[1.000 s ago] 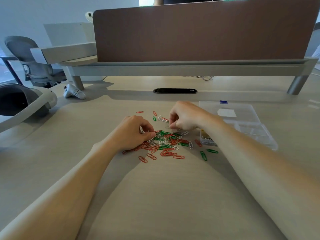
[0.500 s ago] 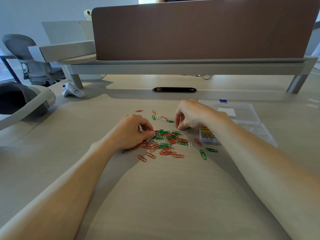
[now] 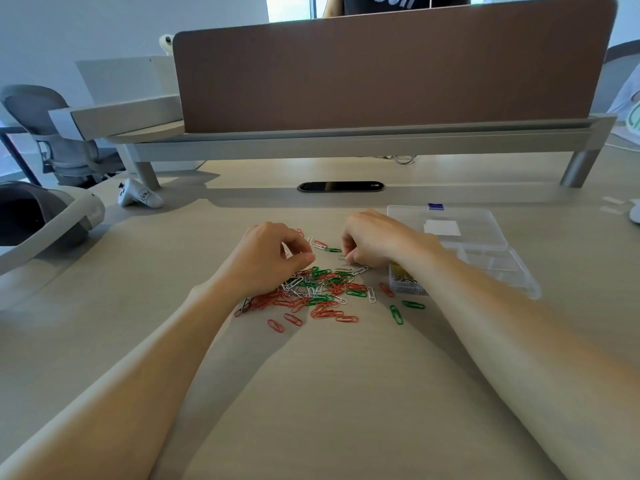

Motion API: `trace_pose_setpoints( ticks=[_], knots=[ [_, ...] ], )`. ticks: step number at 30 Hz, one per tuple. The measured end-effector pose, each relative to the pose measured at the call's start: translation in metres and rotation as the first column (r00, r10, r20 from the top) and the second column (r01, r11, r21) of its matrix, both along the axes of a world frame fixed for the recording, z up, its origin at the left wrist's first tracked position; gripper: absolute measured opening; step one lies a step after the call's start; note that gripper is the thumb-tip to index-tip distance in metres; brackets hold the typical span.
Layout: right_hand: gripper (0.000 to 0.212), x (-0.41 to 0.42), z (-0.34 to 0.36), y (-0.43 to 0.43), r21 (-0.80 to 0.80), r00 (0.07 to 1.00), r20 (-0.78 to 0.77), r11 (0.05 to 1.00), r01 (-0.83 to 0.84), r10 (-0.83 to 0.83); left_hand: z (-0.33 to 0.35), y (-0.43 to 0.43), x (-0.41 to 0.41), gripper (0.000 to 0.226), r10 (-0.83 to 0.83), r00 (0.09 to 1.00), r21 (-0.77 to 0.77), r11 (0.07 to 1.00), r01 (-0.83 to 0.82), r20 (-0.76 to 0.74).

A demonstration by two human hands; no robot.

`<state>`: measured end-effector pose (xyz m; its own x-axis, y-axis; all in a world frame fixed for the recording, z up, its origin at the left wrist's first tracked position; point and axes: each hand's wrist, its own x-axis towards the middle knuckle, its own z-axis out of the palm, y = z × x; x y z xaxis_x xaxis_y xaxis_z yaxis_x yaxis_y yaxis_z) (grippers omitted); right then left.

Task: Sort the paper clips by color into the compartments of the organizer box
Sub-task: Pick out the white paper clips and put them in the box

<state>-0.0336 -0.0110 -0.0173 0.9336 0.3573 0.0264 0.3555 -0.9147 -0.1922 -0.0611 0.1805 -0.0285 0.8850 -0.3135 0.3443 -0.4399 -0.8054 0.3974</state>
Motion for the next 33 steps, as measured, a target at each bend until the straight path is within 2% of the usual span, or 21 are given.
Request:
trace_pose_setpoints(
  ticks=[6, 11, 16, 19, 24, 28, 33],
  knots=[
    [0.007, 0.006, 0.017, -0.017, 0.181, 0.998, 0.048, 0.983, 0.024, -0.034, 0.02, -0.033, 0.022, 0.015, -0.039, 0.981, 0.117, 0.991, 0.062, -0.189],
    [0.004, 0.009, 0.02, -0.034, 0.203, 0.998, 0.005, 0.978, 0.055, -0.057, 0.022, -0.055, 0.035, 0.014, -0.112, 0.92, 0.245, 0.945, 0.215, -0.375],
    [0.005, 0.009, 0.023, -0.039, 0.234, 0.998, 0.002, 0.97, 0.065, -0.068, 0.023, -0.062, 0.039, 0.014, -0.095, 0.894, 0.332, 0.907, 0.259, -0.438],
    [0.004, 0.009, 0.024, -0.042, 0.24, 0.997, 0.009, 0.968, 0.07, -0.074, 0.025, -0.063, 0.041, 0.012, -0.092, 0.903, 0.298, 0.926, 0.232, -0.42],
    [0.004, 0.01, 0.028, -0.052, 0.236, 0.995, 0.0, 0.967, 0.095, -0.098, 0.02, -0.071, 0.039, 0.005, -0.126, 0.959, 0.139, 0.976, 0.165, -0.255],
    [0.003, 0.011, 0.026, -0.06, 0.257, 0.992, 0.005, 0.959, 0.124, -0.13, 0.01, -0.079, 0.037, 0.014, -0.121, 0.964, 0.19, 0.967, 0.167, -0.236],
    [0.003, 0.017, 0.021, -0.057, 0.221, 0.993, 0.044, 0.971, 0.096, -0.108, 0.008, -0.083, 0.038, 0.01, -0.079, 0.971, 0.269, 0.953, 0.14, -0.224]
  ],
)
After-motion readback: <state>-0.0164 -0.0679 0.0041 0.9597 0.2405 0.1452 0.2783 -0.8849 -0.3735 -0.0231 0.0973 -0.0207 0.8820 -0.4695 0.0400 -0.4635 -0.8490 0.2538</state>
